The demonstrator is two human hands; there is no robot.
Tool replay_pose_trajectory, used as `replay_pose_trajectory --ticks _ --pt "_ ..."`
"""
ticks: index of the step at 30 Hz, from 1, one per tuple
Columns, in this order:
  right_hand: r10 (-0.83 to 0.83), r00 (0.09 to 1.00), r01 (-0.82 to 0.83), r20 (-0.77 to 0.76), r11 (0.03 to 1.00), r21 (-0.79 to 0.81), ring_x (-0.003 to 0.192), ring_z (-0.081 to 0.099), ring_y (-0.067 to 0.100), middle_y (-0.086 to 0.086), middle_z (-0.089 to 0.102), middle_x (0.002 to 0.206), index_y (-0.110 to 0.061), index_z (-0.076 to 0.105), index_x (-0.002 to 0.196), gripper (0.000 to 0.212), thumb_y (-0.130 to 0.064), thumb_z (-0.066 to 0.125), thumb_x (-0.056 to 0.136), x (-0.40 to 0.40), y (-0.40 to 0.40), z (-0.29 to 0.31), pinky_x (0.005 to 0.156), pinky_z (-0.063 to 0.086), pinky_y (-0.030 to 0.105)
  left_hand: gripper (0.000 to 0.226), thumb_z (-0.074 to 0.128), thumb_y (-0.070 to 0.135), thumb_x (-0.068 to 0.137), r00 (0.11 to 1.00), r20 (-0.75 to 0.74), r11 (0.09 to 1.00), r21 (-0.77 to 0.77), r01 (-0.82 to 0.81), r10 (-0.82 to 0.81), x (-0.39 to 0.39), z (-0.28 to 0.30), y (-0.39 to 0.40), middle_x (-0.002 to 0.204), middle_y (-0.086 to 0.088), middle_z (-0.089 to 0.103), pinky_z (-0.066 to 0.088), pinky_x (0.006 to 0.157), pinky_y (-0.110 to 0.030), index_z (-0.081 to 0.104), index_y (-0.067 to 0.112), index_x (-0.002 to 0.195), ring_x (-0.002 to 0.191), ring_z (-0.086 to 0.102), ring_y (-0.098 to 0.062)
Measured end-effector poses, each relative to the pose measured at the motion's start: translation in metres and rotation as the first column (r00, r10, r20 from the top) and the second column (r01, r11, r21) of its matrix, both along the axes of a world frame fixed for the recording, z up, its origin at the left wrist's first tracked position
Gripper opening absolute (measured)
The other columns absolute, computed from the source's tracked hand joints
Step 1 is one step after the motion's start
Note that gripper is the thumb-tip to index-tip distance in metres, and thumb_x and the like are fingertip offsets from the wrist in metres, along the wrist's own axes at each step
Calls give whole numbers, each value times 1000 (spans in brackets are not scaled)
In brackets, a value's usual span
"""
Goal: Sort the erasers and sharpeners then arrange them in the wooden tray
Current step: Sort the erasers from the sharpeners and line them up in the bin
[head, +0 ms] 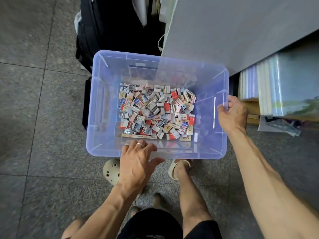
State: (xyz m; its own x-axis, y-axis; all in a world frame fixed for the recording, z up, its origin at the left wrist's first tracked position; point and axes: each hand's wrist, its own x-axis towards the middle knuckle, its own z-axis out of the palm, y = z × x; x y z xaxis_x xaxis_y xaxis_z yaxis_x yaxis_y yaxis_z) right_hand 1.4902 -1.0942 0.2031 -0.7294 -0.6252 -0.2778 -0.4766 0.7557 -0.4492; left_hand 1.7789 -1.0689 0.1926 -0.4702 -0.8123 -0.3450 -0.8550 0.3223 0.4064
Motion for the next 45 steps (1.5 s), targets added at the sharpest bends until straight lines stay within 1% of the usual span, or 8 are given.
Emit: replay_pose_trajectory --ticks 6,10,14,19,25,33,39,45 --pt "30 1000 -30 5 999 11 82 63 27 8 70 92 -6 63 96 7 -10 60 91 -8 4 -3 73 53 35 39 81 58 64 999 -33 1000 26 -3 4 4 -3 -4 79 3 66 47 66 -38 72 24 83 77 60 -26" --pt "102 991 -106 -90 994 -39 97 64 32 12 66 108 -10 67 112 23 -15 64 90 -9 5 4 89 52 47 37 78 56 69 995 -98 997 78 -12 20 5 2 -10 84 3 66 43 67 -35 73 23 87 81 59 -24" --pt "402 901 -416 -163 907 -69 110 56 31 16 62 116 -1 63 123 33 -12 66 91 31 -13 7 91 33 22 27 77 41 79 954 -217 945 296 -138 207 4 10 -38 86 10 64 51 67 -23 68 20 94 78 60 -7" --pt "693 719 -694 -59 720 3 111 55 27 12 60 118 -6 59 128 36 -20 60 95 73 -55 -50 101 45 40 23 69 34 89 883 -149 863 333 -379 445 2 -29 -104 86 4 69 45 63 -17 68 14 100 78 63 -9" --pt "854 519 -848 -40 520 97 123 50 28 14 52 137 -7 45 140 46 -26 52 99 73 -105 -136 108 40 43 52 68 31 87 947 -135 956 86 -282 291 -16 -119 -176 125 -12 56 36 83 -29 52 11 132 112 52 -27" --pt "922 344 -886 -180 382 263 125 38 28 17 41 139 -4 37 146 68 -50 47 95 82 -120 -183 106 39 46 62 73 45 79 978 18 975 -74 -208 210 -22 -173 -206 119 -11 47 38 83 -33 52 9 125 107 42 -26" --pt "904 389 -853 -176 425 302 124 38 29 16 42 137 -5 46 135 55 -46 41 99 92 -109 -179 107 39 47 58 69 56 79 984 177 999 -28 16 -10 -18 -165 -206 120 -11 48 35 94 -37 58 16 120 99 37 -21" --pt "928 372 -852 -39 358 383 138 36 36 16 35 152 -13 36 148 72 -52 56 92 83 -111 -165 113 33 53 79 74 65 70 951 273 987 95 126 -148 -19 -157 -203 116 -5 50 35 90 -33 48 16 126 101 42 -20"
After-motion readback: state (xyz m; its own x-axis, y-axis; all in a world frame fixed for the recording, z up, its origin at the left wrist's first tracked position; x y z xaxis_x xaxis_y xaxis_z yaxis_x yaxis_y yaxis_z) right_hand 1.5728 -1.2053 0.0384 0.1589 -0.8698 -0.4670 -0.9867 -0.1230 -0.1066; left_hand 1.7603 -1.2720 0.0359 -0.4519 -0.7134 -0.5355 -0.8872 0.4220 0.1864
